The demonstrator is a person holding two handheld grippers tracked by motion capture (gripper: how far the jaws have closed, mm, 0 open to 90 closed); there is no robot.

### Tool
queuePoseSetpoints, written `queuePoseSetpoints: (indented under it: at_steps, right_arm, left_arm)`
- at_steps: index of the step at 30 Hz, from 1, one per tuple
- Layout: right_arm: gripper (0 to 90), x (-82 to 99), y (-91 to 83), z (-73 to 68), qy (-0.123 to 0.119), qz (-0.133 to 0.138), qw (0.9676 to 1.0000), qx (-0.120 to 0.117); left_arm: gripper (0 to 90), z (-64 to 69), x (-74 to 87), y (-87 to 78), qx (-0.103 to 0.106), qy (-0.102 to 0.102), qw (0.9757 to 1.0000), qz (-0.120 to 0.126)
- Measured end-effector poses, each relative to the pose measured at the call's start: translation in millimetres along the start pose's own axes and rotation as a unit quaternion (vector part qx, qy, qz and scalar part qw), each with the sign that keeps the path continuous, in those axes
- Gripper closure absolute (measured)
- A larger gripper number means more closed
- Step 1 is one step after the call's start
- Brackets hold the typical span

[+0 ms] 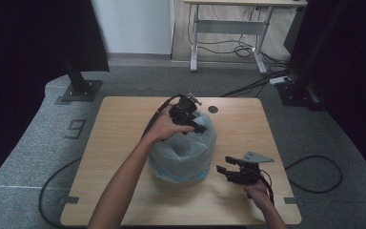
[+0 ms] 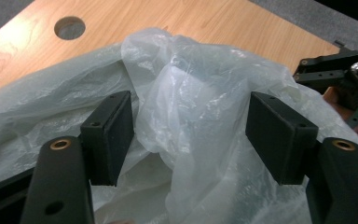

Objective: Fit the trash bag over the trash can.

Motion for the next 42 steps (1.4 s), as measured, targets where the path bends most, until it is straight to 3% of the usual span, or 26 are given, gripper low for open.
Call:
queuePoseSetpoints:
  at_steps: [5,9,15,19,22,28,33,42]
  right_arm:
    - [36.4,0.6,2.1,-1.6,-0.002,-0.004,1.0000,-0.002]
    - [36.6,1.3,4.2,-3.2,-0.007,-0.008,0.9999,-0.005]
    - [36.6,1.4,3.5,-2.7,-0.007,-0.008,0.9999,-0.004]
    - [36.6,1.5,2.1,-1.9,-0.005,-0.007,1.0000,-0.002]
    - [36.6,1.4,1.1,-1.1,-0.004,-0.005,1.0000,-0.001]
    - [36.5,1.5,1.2,-0.7,-0.004,-0.006,1.0000,0.000]
    - [36.5,2.4,2.4,-0.5,-0.004,-0.010,0.9999,0.002]
    - [36.1,3.9,4.8,-2.5,-0.006,-0.017,0.9998,0.001]
  left_arm:
    - [32.3,-2.4,0.3,11.0,-0.007,-0.008,0.9997,-0.021]
    - [32.2,-2.9,1.4,21.1,-0.021,-0.005,0.9985,-0.050]
    - [31.5,-0.2,2.1,32.0,-0.031,0.001,0.9969,-0.072]
    - [31.2,-0.2,1.5,23.5,-0.026,-0.001,0.9984,-0.051]
    - [31.2,-1.4,1.5,6.5,-0.022,-0.007,0.9996,-0.019]
    - [31.2,-4.1,9.7,-24.7,-0.019,-0.010,0.9997,0.014]
    - [31.1,-0.9,23.3,-35.8,-0.028,-0.001,0.9995,0.010]
    - [30.8,1.9,45.6,-47.3,-0.026,0.000,0.9996,0.010]
Point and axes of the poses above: each handheld gripper's, and its own axes: y roughly forward along the jaws, x roughly out of its underside, z roughly to its right, the point moved 2 cm from there along y, roughly forward along the jaws, and after that the axes turned 11 degrees about -y, right-handed, at the moved point
